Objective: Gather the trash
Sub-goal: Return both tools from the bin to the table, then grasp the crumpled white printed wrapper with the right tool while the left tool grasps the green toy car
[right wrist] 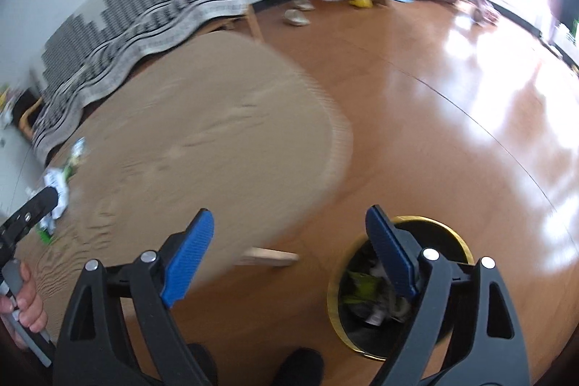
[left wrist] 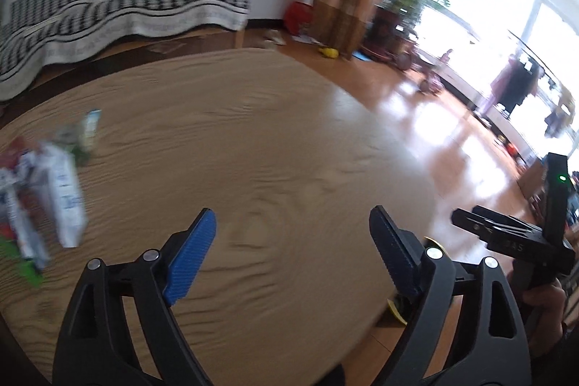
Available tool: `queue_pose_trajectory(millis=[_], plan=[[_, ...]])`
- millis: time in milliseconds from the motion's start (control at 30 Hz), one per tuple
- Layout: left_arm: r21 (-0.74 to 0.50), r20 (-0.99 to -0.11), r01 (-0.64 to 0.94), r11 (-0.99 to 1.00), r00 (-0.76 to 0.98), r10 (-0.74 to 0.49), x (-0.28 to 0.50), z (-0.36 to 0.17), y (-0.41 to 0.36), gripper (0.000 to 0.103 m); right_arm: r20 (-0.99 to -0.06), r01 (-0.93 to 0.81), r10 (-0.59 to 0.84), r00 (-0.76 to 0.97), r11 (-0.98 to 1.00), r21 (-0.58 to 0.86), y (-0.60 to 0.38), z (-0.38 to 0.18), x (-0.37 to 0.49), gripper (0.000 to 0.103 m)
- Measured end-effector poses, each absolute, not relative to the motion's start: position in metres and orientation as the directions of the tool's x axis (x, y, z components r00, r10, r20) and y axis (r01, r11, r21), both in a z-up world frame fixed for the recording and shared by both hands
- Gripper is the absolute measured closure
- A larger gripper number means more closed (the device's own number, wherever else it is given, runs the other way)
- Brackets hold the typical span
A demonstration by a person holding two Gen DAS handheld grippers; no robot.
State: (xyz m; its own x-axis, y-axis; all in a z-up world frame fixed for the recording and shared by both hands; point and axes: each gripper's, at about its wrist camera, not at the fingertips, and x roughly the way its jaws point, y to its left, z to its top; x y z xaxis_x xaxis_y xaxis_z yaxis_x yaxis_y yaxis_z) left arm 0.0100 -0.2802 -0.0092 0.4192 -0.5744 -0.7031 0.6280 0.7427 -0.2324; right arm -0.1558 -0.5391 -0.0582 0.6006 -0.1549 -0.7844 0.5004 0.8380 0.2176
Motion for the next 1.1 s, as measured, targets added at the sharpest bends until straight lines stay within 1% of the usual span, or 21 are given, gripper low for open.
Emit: queue_pose_trajectory(millis=[300,467,567,633,733,900,1000,1033,1067,1100], plan=[[-0.231,-0.726,0.324,0.918,0.571,-0.384,0.082,-0.015,-0.104,0.019,-0.763,0.273,0.023,0.646,0.927,0.258,-0.410,-0.042,-0.035,0.020],[-0.252,-0.738,0.184,0.950,0.598,-0.312,0.101,-0.021,-0.019,0.019,-0.757,0.151,0.139,0.639,0.942,0.300,-0.334,-0.045,0.026,0.020],[-0.257,-0.746,0.121,0.959,0.606,-0.277,0.108,-0.025,0.012,0.019,-0.757,0.090,0.211,0.618,0.938,0.335,-0.294,-0.054,0.062,0.020],[-0.263,-0.752,0.103,0.959,0.600,-0.271,0.116,-0.029,0.023,0.019,-0.756,0.056,0.241,0.608,0.937,0.344,-0.271,-0.059,0.081,0.020],[-0.265,-0.763,0.096,0.959,0.588,-0.270,0.117,-0.036,0.031,0.019,-0.761,0.011,0.247,0.601,0.949,0.316,-0.240,-0.065,0.105,0.020],[-0.246,-0.782,0.122,0.962,0.561,-0.271,0.124,-0.047,0.022,0.019,-0.774,-0.036,0.215,0.596,0.970,0.242,-0.210,-0.078,0.132,0.020],[-0.243,-0.787,0.150,0.959,0.547,-0.285,0.125,-0.053,0.009,0.019,-0.787,-0.046,0.211,0.580,0.973,0.227,-0.205,-0.086,0.144,0.020],[-0.247,-0.789,0.156,0.956,0.540,-0.292,0.126,-0.055,0.006,0.018,-0.789,-0.046,0.210,0.577,0.973,0.224,-0.205,-0.088,0.147,0.025],[-0.259,-0.791,0.163,0.952,0.530,-0.306,0.128,-0.057,0.000,0.018,-0.792,-0.050,0.217,0.571,0.972,0.230,-0.205,-0.090,0.150,0.034],[-0.265,-0.792,0.165,0.950,0.524,-0.313,0.127,-0.059,-0.004,0.017,-0.794,-0.050,0.220,0.566,0.971,0.234,-0.206,-0.091,0.152,0.056]])
